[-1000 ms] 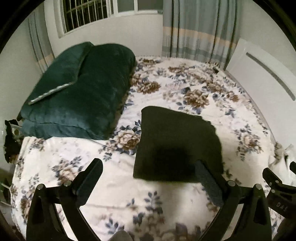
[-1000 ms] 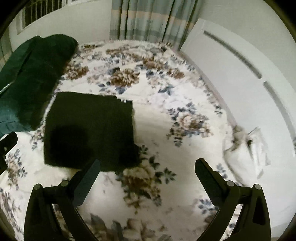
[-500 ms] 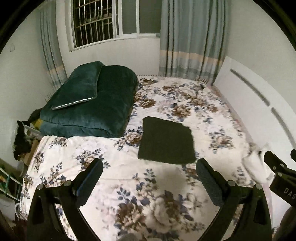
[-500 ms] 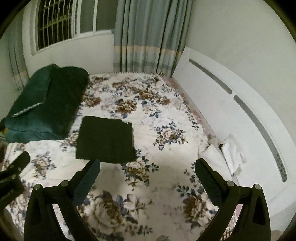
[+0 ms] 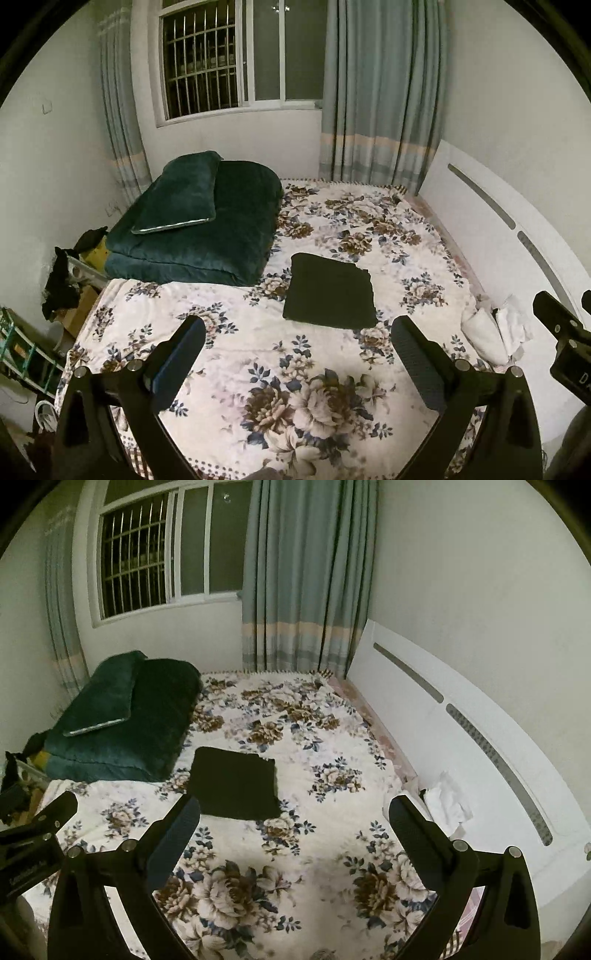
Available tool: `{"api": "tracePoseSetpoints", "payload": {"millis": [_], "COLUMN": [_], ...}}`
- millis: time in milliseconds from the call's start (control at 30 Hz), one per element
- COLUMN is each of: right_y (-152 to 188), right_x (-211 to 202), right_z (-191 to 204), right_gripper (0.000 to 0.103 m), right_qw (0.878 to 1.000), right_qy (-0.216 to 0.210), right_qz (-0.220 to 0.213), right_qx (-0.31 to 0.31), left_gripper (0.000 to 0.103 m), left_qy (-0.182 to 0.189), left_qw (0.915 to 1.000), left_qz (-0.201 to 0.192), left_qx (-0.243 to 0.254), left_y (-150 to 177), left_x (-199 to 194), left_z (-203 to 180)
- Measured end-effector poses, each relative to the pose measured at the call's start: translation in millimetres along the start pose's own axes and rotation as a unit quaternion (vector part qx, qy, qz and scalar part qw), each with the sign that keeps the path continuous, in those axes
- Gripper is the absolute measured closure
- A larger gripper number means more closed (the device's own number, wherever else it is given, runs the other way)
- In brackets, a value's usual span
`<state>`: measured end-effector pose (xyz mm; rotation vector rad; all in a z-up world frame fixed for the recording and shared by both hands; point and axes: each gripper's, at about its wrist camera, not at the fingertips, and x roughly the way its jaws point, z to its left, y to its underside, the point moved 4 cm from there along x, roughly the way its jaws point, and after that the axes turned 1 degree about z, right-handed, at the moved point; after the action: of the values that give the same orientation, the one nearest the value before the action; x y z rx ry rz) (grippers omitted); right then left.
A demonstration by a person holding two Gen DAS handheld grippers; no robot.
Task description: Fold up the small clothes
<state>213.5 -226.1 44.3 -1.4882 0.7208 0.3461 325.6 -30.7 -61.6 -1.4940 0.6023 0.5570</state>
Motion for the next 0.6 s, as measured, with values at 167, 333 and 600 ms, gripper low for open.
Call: {"api": "tracePoseSetpoints", "payload": {"millis": [167,333,600], "right_y": [3.7,1.8,-10.1], "right_x": [-32.4,-47.9,-58.4], "right_z": [-2.0,-4.6,-9.5], "right_gripper": [0.0,0.0,0.0], "right_qw": [1.0,1.0,1.0], "right_qy": [-0.007,-0.011,-0.02], "right_qz": [-0.005,-0.003,-0.011], "right_qx": [0.0,-0.008,-0.011], "left_gripper": [0.0,0.0,0.0], "left_qy": [-0.005,-0.006,-0.005], "left_qw": [1.0,1.0,1.0], "left_qz": [0.004,0.007,-0.004], "left_qx": [0.0,0.003,-0.003], "left_y": [7.5,8.5,4.3], "left_x": [-21.3,-33.0,-45.5], "left_z": [-0.2,-3.2,-8.1]}}
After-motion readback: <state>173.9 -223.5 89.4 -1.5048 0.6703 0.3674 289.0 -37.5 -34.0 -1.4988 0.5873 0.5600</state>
